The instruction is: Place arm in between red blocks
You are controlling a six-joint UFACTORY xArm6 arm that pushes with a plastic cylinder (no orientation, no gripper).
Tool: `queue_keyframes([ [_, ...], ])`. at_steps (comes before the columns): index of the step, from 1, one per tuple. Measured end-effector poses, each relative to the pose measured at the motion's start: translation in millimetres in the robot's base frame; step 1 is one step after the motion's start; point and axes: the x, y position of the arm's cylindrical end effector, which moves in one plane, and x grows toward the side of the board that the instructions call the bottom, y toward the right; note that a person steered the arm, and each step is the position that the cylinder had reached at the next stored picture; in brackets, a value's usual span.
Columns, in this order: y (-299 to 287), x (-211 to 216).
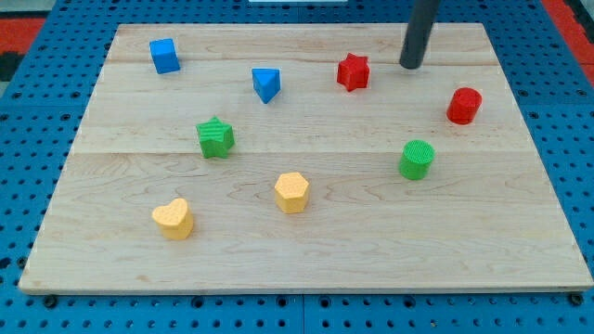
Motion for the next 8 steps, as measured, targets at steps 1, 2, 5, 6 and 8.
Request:
queue_keyframes([
  [1, -8.0, -23.1],
  [2, -8.7, -23.1],
  [5, 30.1, 24.6],
  [6, 30.1, 27.5],
  [8, 25.8, 27.6],
])
